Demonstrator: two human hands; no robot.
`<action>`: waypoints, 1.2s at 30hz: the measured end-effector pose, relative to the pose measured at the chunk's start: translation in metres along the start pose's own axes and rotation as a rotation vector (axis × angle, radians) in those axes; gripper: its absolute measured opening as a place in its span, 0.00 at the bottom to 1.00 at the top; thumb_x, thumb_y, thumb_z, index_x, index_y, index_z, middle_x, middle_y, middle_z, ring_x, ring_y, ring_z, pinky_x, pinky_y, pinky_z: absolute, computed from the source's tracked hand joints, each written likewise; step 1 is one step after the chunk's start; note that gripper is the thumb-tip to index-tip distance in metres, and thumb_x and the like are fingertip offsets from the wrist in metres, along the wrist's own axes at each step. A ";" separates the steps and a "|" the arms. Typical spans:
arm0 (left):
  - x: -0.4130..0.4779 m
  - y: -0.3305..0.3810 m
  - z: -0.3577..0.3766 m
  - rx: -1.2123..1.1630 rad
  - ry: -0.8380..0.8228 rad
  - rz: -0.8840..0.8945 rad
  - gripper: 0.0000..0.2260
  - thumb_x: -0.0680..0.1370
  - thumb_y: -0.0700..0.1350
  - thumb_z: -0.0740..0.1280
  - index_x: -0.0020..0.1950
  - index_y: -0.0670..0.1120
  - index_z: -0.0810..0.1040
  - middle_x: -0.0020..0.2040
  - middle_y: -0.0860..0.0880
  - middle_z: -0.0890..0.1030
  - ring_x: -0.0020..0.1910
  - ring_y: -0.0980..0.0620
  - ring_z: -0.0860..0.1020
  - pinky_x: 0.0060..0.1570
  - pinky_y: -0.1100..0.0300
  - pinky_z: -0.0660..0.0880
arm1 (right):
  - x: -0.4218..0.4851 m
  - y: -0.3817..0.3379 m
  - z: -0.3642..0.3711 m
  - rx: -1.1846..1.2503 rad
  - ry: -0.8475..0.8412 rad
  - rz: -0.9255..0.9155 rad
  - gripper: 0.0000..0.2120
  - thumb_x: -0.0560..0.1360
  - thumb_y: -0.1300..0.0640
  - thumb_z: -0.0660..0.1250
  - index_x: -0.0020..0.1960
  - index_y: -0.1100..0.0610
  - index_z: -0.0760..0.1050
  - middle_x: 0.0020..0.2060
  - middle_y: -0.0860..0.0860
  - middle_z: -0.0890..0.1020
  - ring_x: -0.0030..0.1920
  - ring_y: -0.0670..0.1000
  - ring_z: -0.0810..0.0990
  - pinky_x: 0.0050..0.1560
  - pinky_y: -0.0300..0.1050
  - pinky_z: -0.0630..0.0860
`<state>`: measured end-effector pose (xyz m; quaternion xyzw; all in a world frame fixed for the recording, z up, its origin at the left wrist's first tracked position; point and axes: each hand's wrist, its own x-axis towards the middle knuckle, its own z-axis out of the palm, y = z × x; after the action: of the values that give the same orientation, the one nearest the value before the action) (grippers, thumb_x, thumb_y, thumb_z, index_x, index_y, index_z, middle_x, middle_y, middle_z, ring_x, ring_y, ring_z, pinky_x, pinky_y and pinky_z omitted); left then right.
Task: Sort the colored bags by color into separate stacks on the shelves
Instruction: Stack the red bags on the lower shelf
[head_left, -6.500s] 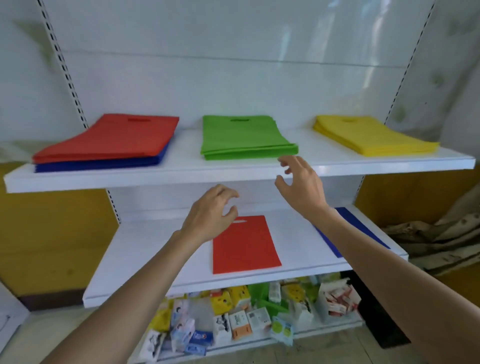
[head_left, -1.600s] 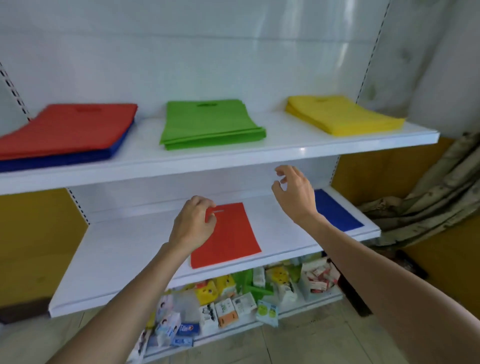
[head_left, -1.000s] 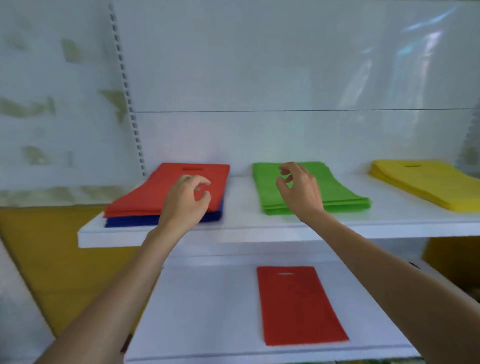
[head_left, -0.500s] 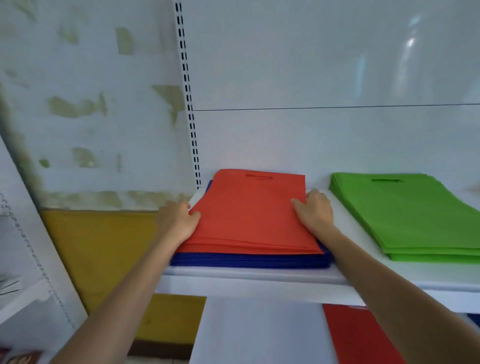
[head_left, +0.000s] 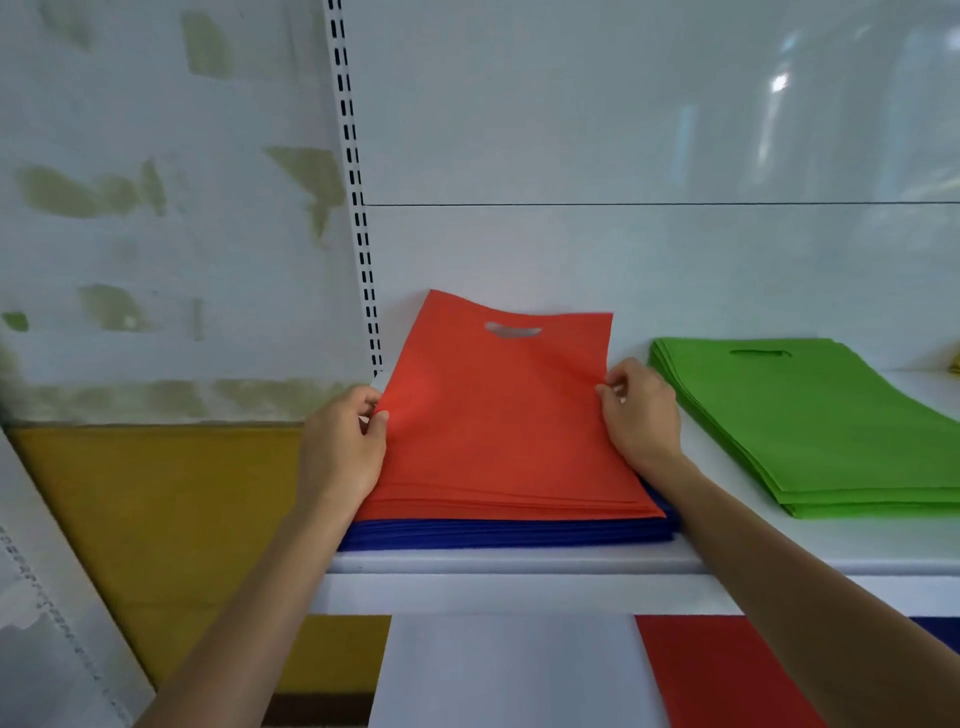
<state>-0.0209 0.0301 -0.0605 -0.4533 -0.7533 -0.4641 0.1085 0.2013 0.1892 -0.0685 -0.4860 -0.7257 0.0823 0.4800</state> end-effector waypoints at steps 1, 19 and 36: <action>0.000 0.002 -0.001 0.017 0.004 0.034 0.09 0.76 0.38 0.65 0.56 0.42 0.78 0.50 0.44 0.81 0.44 0.48 0.77 0.45 0.61 0.69 | 0.000 -0.001 -0.001 0.013 0.033 -0.042 0.05 0.74 0.63 0.66 0.49 0.63 0.75 0.46 0.60 0.79 0.49 0.59 0.76 0.47 0.49 0.70; -0.128 0.174 0.057 -0.080 -0.030 0.389 0.15 0.75 0.32 0.62 0.58 0.42 0.79 0.54 0.43 0.80 0.51 0.40 0.75 0.52 0.59 0.64 | -0.058 0.119 -0.246 -0.088 0.252 -0.128 0.16 0.74 0.69 0.59 0.60 0.64 0.76 0.55 0.59 0.78 0.48 0.59 0.77 0.51 0.40 0.68; -0.416 0.249 0.213 -0.307 -0.612 0.358 0.10 0.75 0.34 0.63 0.53 0.42 0.80 0.49 0.46 0.79 0.51 0.48 0.76 0.50 0.67 0.65 | -0.260 0.359 -0.391 -0.337 0.029 0.451 0.13 0.76 0.65 0.61 0.60 0.63 0.75 0.54 0.61 0.79 0.52 0.60 0.76 0.55 0.50 0.70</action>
<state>0.4644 -0.0027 -0.2705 -0.7063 -0.5813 -0.3884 -0.1112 0.7473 0.0336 -0.2336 -0.7092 -0.5958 0.0580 0.3723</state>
